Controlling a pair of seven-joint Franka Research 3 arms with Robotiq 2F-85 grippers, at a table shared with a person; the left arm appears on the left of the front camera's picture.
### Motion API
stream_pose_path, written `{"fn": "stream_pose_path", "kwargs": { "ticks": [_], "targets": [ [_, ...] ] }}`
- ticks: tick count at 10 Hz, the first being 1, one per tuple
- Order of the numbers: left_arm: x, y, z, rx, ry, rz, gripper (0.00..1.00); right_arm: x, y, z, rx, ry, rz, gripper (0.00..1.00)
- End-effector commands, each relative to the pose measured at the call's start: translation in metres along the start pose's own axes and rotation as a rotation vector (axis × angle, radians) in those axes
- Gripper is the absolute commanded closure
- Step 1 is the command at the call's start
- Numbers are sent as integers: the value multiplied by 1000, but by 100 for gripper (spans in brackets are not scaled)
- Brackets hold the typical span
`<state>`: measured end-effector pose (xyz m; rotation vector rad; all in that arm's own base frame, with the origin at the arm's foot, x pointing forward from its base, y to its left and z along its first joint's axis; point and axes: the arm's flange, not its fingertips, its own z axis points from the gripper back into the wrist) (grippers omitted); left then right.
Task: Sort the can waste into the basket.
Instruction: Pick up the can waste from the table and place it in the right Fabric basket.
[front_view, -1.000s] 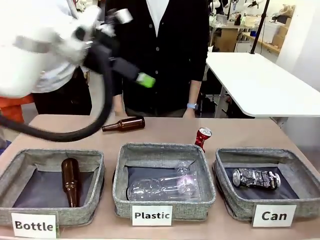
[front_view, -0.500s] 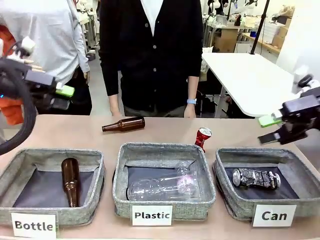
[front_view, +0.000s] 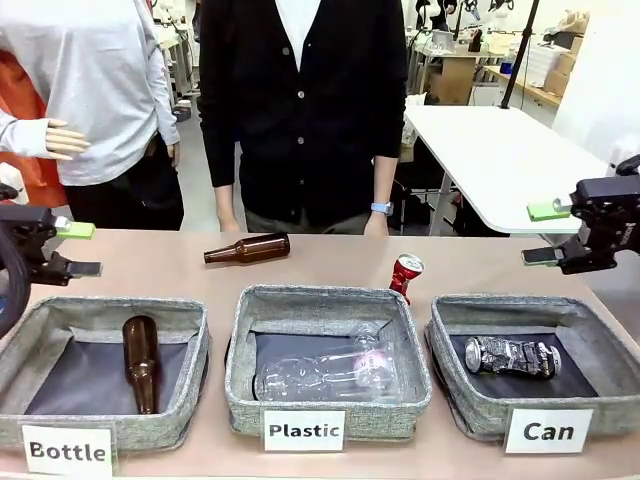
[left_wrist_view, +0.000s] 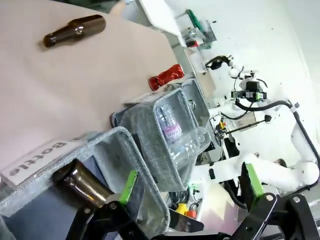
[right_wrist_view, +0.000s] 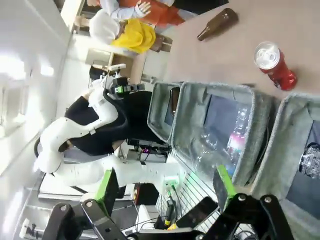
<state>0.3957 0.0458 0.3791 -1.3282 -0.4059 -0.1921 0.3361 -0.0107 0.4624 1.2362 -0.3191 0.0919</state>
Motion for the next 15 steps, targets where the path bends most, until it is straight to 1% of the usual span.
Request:
{"fn": "stream_pose_path", "kwargs": {
  "ticks": [1,10,11,12,13,14,15],
  "targets": [
    [2,-10,4,31,-4,36,0,-9,3,-21,6,106,-6,0],
    [2,-10,4,31,-4,36,0,-9,3,-21,6,106,-6,0],
    [2,-10,4,31,-4,36,0,-8,2,-19,16,105,16,0],
    [2,-10,4,31,-4,36,0,12,2,-22,-135,60,331,0],
    [2,-10,4,31,-4,36,0,42,-6,-22,-260,89,690,0],
    [2,-10,4,31,-4,36,0,63,-17,-20,-386,102,850,0],
    [2,-10,4,31,-4,36,0,77,-31,-18,-440,90,927,0]
  ]
}}
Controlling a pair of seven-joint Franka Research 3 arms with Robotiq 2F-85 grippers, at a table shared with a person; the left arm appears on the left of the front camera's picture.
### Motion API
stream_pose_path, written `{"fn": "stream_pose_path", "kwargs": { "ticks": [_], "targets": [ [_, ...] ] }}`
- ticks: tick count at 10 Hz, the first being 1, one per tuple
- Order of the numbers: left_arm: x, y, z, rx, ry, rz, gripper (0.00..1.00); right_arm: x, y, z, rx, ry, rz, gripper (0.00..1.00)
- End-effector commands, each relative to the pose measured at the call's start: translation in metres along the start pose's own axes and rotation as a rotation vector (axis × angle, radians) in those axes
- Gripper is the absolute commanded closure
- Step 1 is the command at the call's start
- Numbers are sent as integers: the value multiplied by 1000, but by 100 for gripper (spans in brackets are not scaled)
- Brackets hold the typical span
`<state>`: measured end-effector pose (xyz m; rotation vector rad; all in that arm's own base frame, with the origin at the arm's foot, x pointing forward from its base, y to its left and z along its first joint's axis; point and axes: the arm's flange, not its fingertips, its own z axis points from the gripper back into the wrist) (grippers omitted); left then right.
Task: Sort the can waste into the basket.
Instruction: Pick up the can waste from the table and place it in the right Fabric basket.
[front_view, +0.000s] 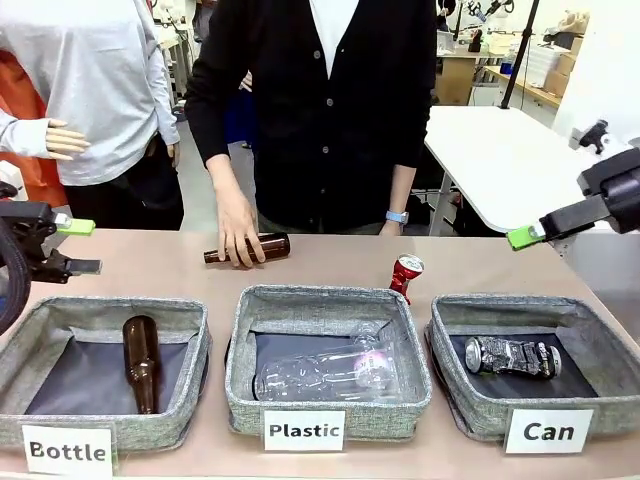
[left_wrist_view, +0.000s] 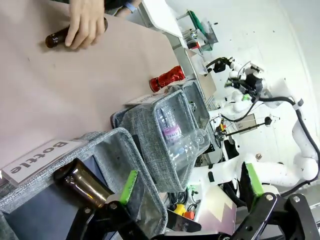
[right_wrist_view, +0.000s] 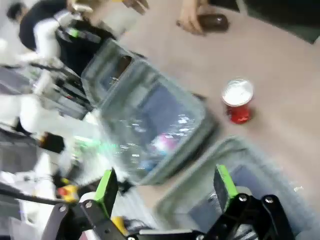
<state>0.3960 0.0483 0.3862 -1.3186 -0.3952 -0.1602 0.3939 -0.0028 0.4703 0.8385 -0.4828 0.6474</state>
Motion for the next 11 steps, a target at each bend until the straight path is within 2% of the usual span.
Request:
{"fn": "stream_pose_path", "kwargs": {
  "ticks": [1,3,4,5,6,7,8,9,10,11],
  "targets": [
    [-2,-4,0,15,4,9,0,9,-45,-14,-331,-87,315,0],
    [-2,-4,0,15,4,9,0,20,-58,-8,-339,-109,251,0],
    [-2,-4,0,15,4,9,0,15,-55,4,5,-104,-100,0],
    [-2,-4,0,15,4,9,0,18,-55,2,-310,-24,270,0],
    [-2,-4,0,15,4,9,0,18,-55,2,-310,-24,270,0],
    [-2,-4,0,15,4,9,0,11,-62,0,-227,-43,154,0],
    [-2,-4,0,15,4,9,0,14,-82,-7,-65,71,273,0],
    [-2,-4,0,15,4,9,0,17,-102,-9,90,118,387,0],
    [-2,-4,0,15,4,9,0,19,-118,-9,167,123,431,0],
    [-2,-4,0,15,4,9,0,20,-135,-14,156,165,536,0]
  ]
}}
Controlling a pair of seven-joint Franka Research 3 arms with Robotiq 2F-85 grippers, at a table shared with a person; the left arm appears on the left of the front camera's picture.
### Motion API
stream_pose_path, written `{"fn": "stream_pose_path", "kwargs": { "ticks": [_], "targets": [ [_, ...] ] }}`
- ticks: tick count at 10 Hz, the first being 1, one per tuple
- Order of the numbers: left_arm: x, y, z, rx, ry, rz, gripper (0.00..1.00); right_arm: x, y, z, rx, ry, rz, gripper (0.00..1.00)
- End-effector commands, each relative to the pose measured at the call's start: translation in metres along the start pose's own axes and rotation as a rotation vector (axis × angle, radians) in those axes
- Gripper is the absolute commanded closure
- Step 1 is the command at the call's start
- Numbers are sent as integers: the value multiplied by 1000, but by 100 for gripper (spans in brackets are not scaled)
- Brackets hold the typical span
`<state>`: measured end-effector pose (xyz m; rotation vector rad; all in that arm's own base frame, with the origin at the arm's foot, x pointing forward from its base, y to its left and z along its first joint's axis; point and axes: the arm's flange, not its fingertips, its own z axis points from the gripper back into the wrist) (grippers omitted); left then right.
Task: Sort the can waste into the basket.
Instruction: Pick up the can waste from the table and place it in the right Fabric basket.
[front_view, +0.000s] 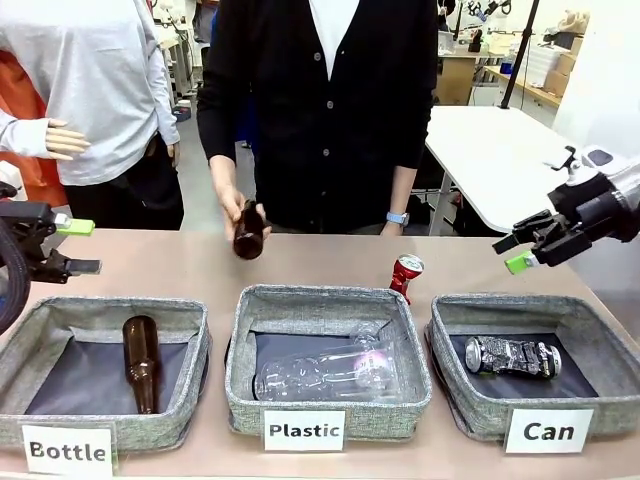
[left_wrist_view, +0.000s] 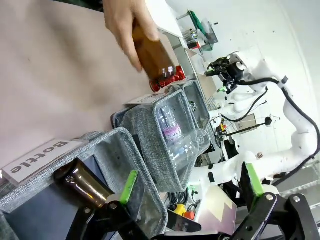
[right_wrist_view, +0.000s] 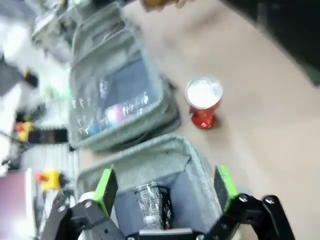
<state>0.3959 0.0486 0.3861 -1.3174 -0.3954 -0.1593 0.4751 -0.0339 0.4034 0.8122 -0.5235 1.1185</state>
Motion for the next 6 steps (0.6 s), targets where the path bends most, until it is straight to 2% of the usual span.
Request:
{"fn": "stream_pose_path", "kwargs": {
  "ticks": [1,3,4,5,6],
  "targets": [
    [-1,-4,0,14,4,9,0,-2,-37,8,145,23,286,0],
    [0,0,0,0,0,0,0,-5,-56,-15,180,-46,391,0],
    [-5,-32,43,144,48,-78,0,-4,-72,-28,193,-54,412,0],
    [-16,-61,104,267,69,-143,0,-4,-87,-38,210,-66,419,0],
    [-30,-73,134,334,94,-193,0,-3,-99,-46,205,-78,421,0]
  ]
}}
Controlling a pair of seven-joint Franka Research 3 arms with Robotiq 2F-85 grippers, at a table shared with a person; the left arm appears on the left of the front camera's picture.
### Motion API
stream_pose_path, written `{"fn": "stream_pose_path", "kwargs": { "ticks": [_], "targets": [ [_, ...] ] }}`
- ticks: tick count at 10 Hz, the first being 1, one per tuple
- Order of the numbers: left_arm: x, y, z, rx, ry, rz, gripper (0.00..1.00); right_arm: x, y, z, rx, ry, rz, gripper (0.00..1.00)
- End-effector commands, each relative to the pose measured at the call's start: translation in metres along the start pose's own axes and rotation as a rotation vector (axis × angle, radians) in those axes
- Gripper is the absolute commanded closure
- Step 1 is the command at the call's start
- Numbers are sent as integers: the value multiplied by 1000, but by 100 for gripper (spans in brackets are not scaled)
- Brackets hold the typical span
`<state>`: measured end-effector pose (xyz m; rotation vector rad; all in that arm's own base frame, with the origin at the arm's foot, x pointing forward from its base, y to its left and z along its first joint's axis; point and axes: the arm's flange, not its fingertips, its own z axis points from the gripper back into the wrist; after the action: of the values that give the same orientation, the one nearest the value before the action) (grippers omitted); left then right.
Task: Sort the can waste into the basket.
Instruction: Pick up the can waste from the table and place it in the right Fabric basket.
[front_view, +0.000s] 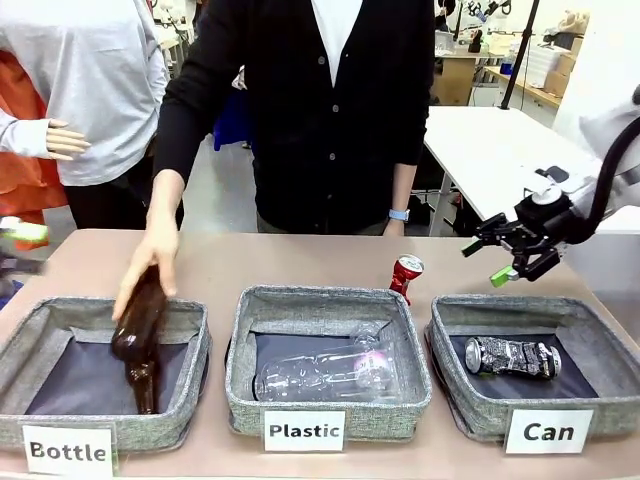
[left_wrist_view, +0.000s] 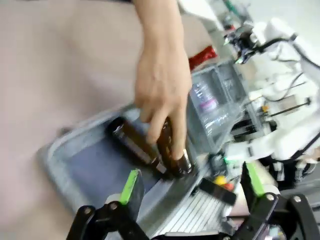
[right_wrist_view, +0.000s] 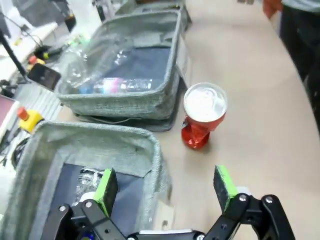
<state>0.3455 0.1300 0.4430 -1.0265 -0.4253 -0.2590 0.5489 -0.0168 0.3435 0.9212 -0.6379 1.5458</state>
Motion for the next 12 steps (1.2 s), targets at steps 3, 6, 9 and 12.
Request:
{"fn": "stream_pose_path", "kwargs": {
  "ticks": [3,6,9,12],
  "targets": [
    [-51,-23,101,174,-2,-107,0,-6,-47,-13,-36,-86,42,0],
    [-57,-30,109,130,-64,-151,0,-8,-75,-33,-41,-108,33,0],
    [-51,-27,93,98,-38,-156,0,-13,-93,-58,-16,-98,18,0],
    [-28,-31,51,-10,-46,-202,0,-10,-104,-75,7,-94,19,0]
  ]
}}
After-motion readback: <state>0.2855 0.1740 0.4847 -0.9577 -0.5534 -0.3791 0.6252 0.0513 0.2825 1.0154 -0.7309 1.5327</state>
